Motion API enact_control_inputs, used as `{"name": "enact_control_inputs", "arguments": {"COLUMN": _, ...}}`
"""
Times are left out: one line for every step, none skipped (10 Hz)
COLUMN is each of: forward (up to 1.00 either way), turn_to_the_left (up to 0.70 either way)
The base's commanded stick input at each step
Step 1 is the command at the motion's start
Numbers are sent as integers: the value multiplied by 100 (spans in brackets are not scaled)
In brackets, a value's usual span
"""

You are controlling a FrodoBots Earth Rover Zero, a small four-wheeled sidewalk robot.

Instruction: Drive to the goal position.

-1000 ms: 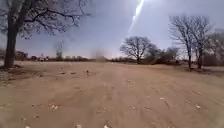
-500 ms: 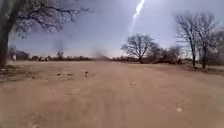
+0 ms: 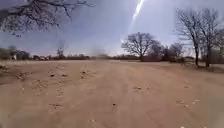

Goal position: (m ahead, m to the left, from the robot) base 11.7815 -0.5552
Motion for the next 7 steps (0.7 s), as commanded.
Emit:
{"name": "enact_control_inputs", "arguments": {"forward": 100, "turn_to_the_left": 0}}
{"name": "enact_control_inputs", "arguments": {"forward": 100, "turn_to_the_left": 0}}
{"name": "enact_control_inputs", "arguments": {"forward": 100, "turn_to_the_left": 0}}
{"name": "enact_control_inputs", "arguments": {"forward": 100, "turn_to_the_left": 0}}
{"name": "enact_control_inputs", "arguments": {"forward": 100, "turn_to_the_left": 0}}
{"name": "enact_control_inputs", "arguments": {"forward": 100, "turn_to_the_left": 0}}
{"name": "enact_control_inputs", "arguments": {"forward": 100, "turn_to_the_left": 0}}
